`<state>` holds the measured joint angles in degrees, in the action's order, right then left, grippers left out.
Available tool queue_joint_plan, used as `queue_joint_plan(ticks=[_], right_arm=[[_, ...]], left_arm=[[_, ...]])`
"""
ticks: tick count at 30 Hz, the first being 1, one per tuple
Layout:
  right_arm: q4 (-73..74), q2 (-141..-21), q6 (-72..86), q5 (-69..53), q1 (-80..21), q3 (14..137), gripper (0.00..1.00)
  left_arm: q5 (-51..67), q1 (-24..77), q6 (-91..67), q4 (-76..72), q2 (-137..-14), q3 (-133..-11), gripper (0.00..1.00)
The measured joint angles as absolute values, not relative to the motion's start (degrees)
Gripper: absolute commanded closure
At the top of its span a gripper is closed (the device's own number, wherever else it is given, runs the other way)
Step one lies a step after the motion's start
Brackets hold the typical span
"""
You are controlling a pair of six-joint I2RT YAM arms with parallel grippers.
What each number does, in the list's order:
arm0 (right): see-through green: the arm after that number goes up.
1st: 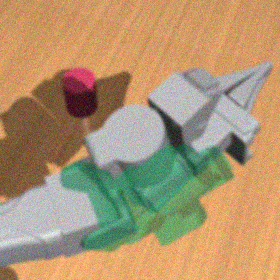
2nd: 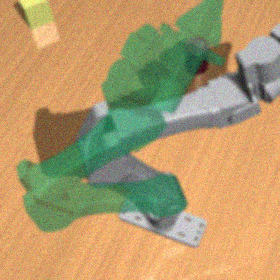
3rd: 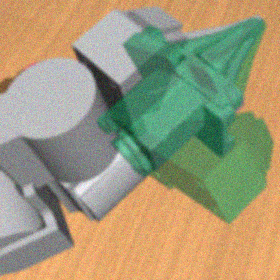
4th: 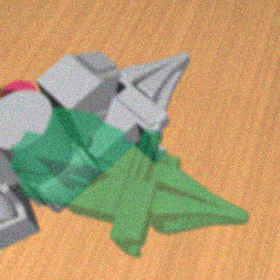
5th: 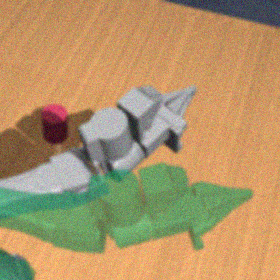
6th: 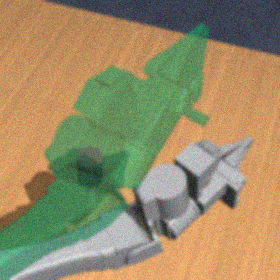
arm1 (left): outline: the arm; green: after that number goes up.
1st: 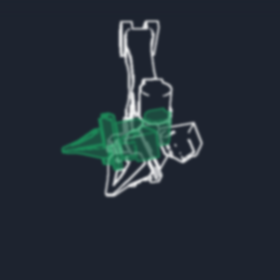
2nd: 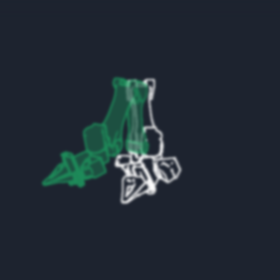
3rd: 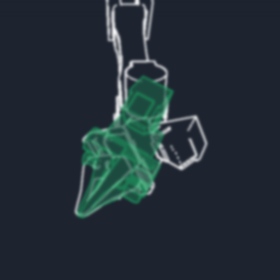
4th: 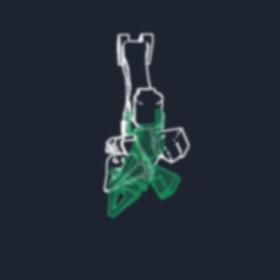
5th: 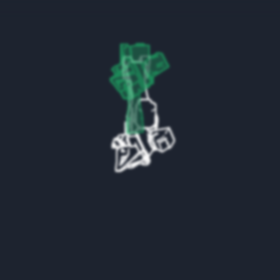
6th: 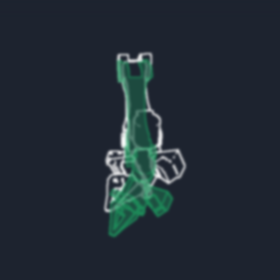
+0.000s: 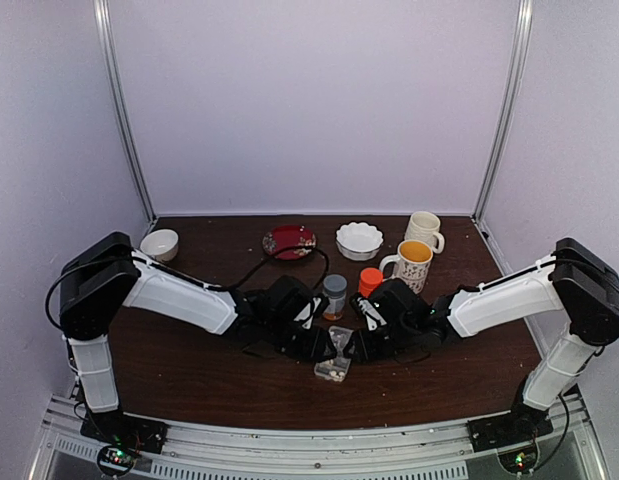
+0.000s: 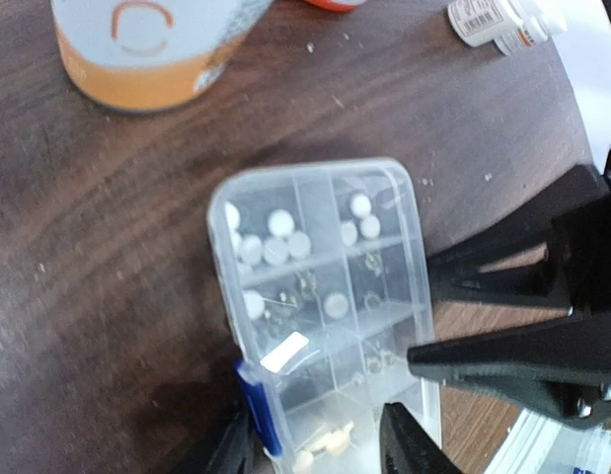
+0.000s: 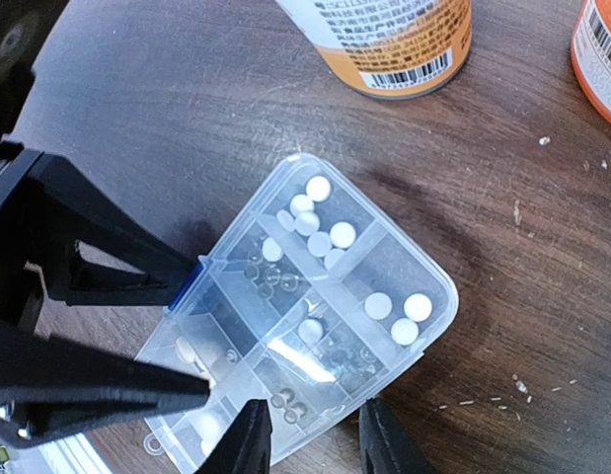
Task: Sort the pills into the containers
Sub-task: Close the lid of the pill container.
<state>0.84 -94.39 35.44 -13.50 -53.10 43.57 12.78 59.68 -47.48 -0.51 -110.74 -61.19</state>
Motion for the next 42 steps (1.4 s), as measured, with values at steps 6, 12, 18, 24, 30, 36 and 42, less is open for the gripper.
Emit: queue_joint_plan(ticks=[6, 12, 18, 24, 30, 36, 42], right_arm=[[0.8, -94.3, 34.7, -13.4, -53.1, 43.6, 0.68], [0.8, -94.3, 34.5, -13.4, -53.1, 43.6, 0.68], [0.9, -94.3, 34.4, -13.4, -53.1, 43.6, 0.67], [0.8, -94.3, 34.4, -13.4, -53.1, 43.6, 0.68], [0.7, -94.3, 34.4, -13.4, -53.1, 43.6, 0.68], [0.7, -94.3, 34.5, -13.4, -53.1, 43.5, 0.68], [0.7, -94.3, 34.5, -13.4, -53.1, 43.5, 0.69]], left_arm=[[12.2, 60.8, -46.9, 1.4, -109.1, -60.1, 0.53], [11.3, 60.8, -46.4, 1.8, -108.2, -59.3, 0.44], [11.1, 60.7, -46.2, 1.3, -108.1, -59.1, 0.46], [11.3, 60.4, -46.4, 0.7, -108.4, -59.1, 0.50], [11.6, 60.4, -46.6, -2.0, -109.4, -59.1, 0.50], [11.8, 60.3, -46.8, -2.5, -109.8, -59.1, 0.61], [12.6, 59.7, -47.1, -2.5, -110.1, -59.1, 0.74]])
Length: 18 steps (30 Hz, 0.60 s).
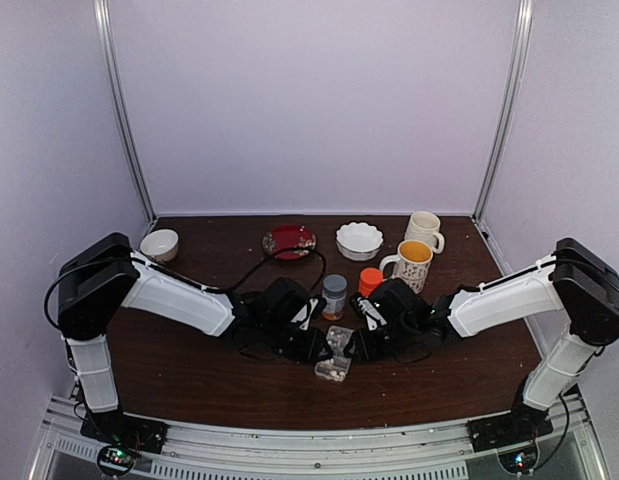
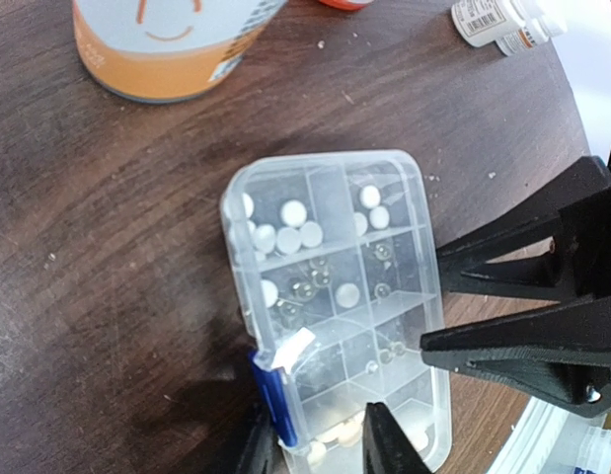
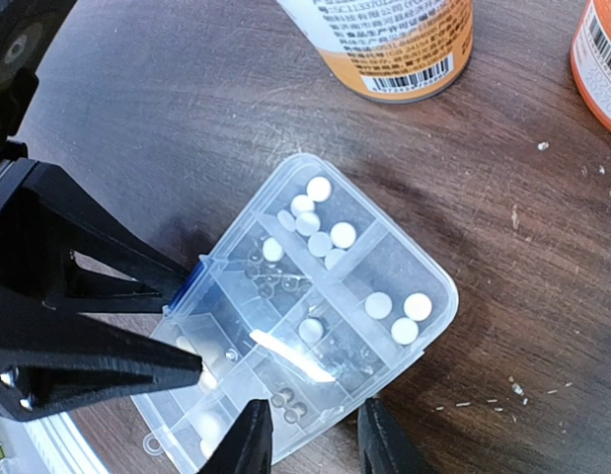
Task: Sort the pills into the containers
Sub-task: Close the lid of the pill container.
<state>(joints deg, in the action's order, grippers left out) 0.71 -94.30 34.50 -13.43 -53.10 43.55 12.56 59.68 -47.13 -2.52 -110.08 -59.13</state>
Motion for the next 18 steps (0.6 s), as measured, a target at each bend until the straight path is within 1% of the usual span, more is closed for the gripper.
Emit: queue_joint_plan(ticks=[5, 10, 12, 15, 18], right_arm=[[0.8, -94.3, 34.7, -13.4, -53.0, 43.5, 0.69], [0.8, -94.3, 34.7, -13.4, -53.0, 43.5, 0.69], [0.8, -94.3, 34.7, -13.4, -53.0, 43.5, 0.69], [0.8, -94.3, 34.7, -13.4, -53.0, 43.5, 0.70], [0.7, -94.2, 34.6, -13.4, -53.0, 43.5, 0.70]], left_arm=[[13.4, 59.2, -47.6, -2.5, -110.1, -59.1, 0.76], [13.9, 59.0, -48.1, -2.5, -110.1, -59.1, 0.75], [14.2, 58.9, -48.6, -3.0, -110.1, -58.8, 0.68], [14.1, 58.9, -48.9, -4.6, -110.0, -58.1, 0.54], [14.0, 59.2, -48.9, -5.9, -109.6, -57.5, 0.48]])
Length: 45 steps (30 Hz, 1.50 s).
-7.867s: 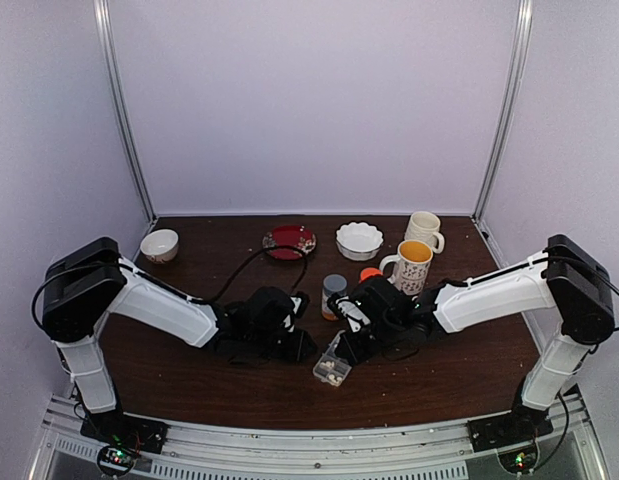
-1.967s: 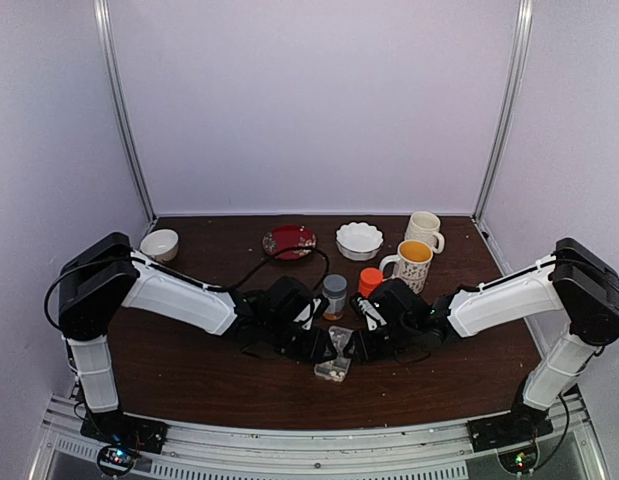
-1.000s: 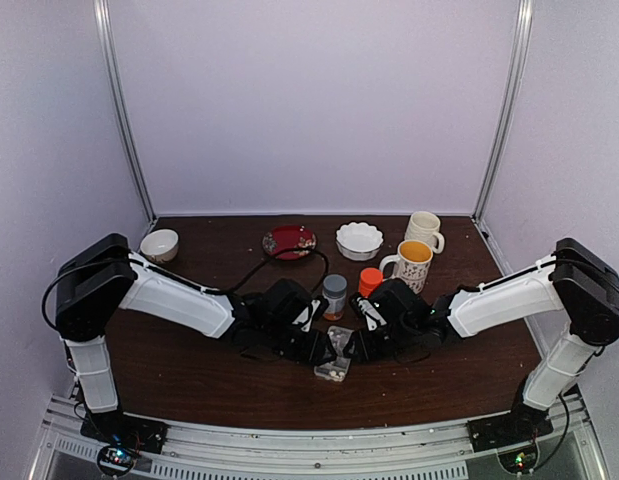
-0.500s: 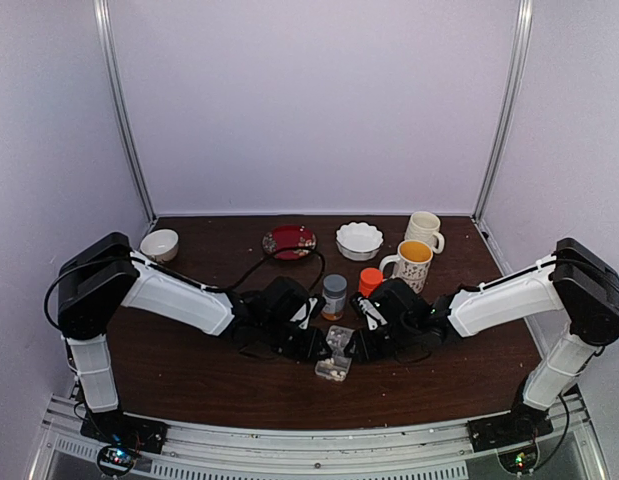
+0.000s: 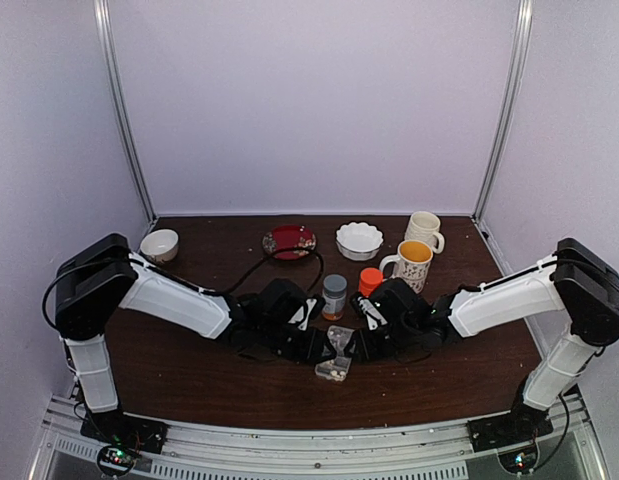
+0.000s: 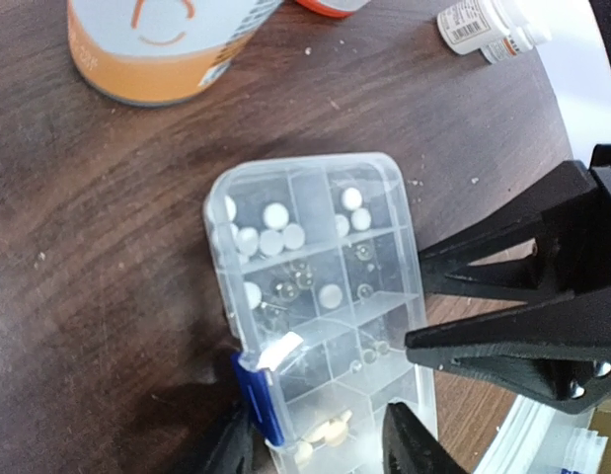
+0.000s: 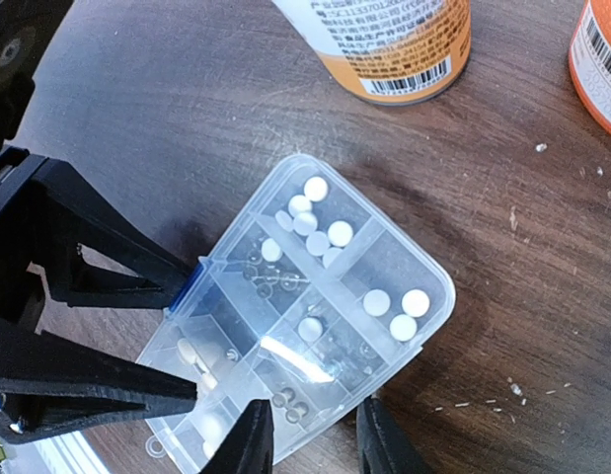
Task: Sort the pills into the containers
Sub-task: Close the lid of the pill container, then reset both arms
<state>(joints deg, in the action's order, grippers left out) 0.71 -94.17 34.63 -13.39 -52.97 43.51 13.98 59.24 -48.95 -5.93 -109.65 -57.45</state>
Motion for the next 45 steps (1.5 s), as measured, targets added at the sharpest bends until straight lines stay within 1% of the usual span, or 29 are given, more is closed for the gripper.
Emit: queue_joint_plan(ticks=[4, 8, 11, 17, 20, 23, 24, 27, 30, 33, 34, 35, 36, 38, 41, 45], right_arm=[[1.1, -93.1, 34.2, -12.5, -53.0, 43.0, 0.68], [2.4, -89.5, 33.1, -10.7, -53.0, 41.4, 0.66], [3.2, -84.4, 32.0, -8.7, -53.0, 40.0, 0.61], [4.5, -73.5, 28.7, -3.9, -51.7, 39.7, 0.63], [5.5, -68.5, 27.0, -0.8, -49.1, 39.4, 0.61], [6.7, -61.9, 24.6, 3.2, -45.6, 38.1, 0.59], [6.8, -60.1, 24.0, 4.0, -44.6, 37.8, 0.57], [7.2, -53.7, 21.7, 6.5, -40.1, 36.6, 0.44], [8.6, -49.8, 19.0, 10.0, -35.8, 36.4, 0.34], [9.8, -47.1, 16.4, 13.3, -31.9, 36.3, 0.18], [9.9, -46.0, 15.5, 14.2, -30.3, 36.2, 0.15], [9.9, -45.0, 14.7, 15.0, -28.9, 36.1, 0.10], [9.9, -44.1, 14.3, 15.5, -27.7, 36.0, 0.03], [9.3, -42.5, 13.4, 16.2, -25.5, 36.0, 0.00], [8.7, -41.7, 11.7, 17.8, -23.2, 36.0, 0.00], [6.3, -41.6, 10.1, 19.6, -21.5, 35.0, 0.00]], left_arm=[[12.2, 59.7, -48.7, -6.4, -107.7, -55.3, 0.45], [8.8, 59.7, -47.9, -5.5, -103.6, -51.9, 0.42], [5.3, 59.7, -46.5, -3.6, -99.5, -50.7, 0.42], [-1.3, 58.6, -43.1, 0.3, -89.8, -50.3, 0.43], [-5.4, 56.7, -41.2, 4.0, -84.6, -48.5, 0.39], [-9.8, 54.9, -38.9, 8.6, -79.8, -47.4, 0.37], [-11.1, 54.1, -38.0, 9.8, -78.2, -47.1, 0.37], [-13.5, 51.2, -35.6, 12.4, -73.1, -45.7, 0.34], [-14.8, 46.7, -33.3, 14.3, -68.6, -43.9, 0.28], [-15.8, 42.1, -31.0, 15.8, -65.0, -42.4, 0.23], [-16.0, 40.6, -30.3, 16.3, -63.8, -42.1, 0.19], [-16.2, 39.5, -29.7, 16.6, -62.9, -41.8, 0.10], [-16.3, 38.1, -29.0, 16.6, -61.8, -41.5, 0.04], [-16.5, 35.5, -27.9, 16.8, -59.7, -40.8, 0.02], [-16.8, 31.8, -26.9, 17.2, -57.4, -40.2, 0.03], [-19.4, 29.2, -25.7, 17.2, -54.2, -38.8, 0.02]])
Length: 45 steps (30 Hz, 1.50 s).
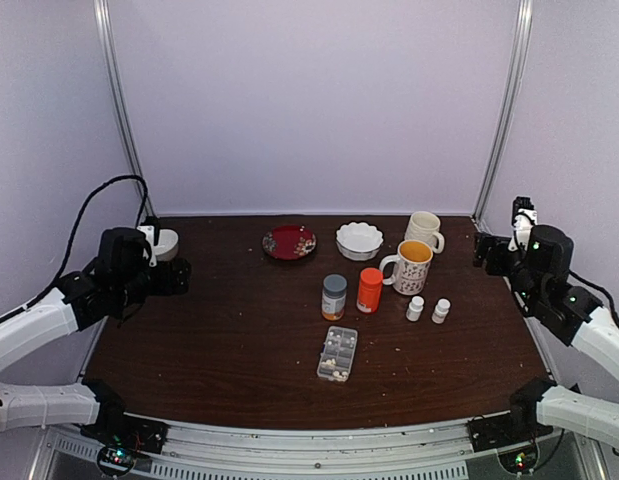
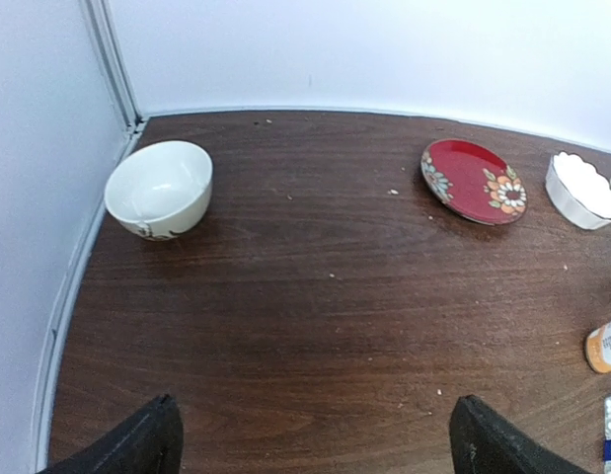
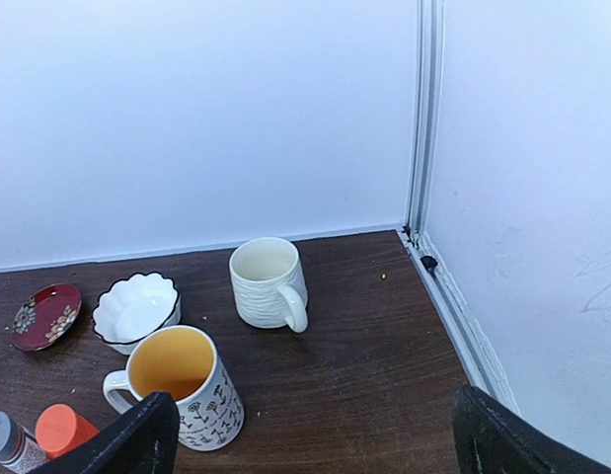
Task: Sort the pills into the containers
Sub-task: Reset both arms
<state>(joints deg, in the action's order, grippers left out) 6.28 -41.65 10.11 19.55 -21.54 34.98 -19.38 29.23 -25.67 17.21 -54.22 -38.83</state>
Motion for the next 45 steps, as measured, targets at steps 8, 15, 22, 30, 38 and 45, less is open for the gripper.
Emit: queue_joint_plan(ticks=[8, 15, 22, 30, 38, 45], right_arm=[[-6.9, -37.9, 4.3, 20.0, -18.7, 23.9, 0.00], [-21.7, -43.5, -0.1, 19.7, -14.5, 19.4, 0.00], [-33.8, -56.1, -1.3, 13.2, -6.8, 16.4, 0.00], [-52.7, -72.5, -1.7, 8.4, -6.0, 13.3, 0.00], [-59.4, -77.9, -0.9, 7.3, -4.7, 13.6, 0.00], [-61.3, -78.0, -0.6, 7.8, -4.6, 13.7, 0.00]], left_arm=[[-27.3, 28.3, -18.9, 12.7, -47.8, -33.5, 0.02], [-33.8, 26.5, -8.8, -2.5, -45.3, -23.2, 0.02], [-31.6, 13.1, -4.4, -15.4, -51.4, -21.2, 0.02], [-27.7, 9.3, -0.1, -26.6, -63.2, -21.2, 0.02], [-20.2, 2.7, 2.7, -37.3, -70.3, -20.5, 0.02], [-11.3, -0.2, 3.5, -48.6, -77.8, -19.7, 0.02]])
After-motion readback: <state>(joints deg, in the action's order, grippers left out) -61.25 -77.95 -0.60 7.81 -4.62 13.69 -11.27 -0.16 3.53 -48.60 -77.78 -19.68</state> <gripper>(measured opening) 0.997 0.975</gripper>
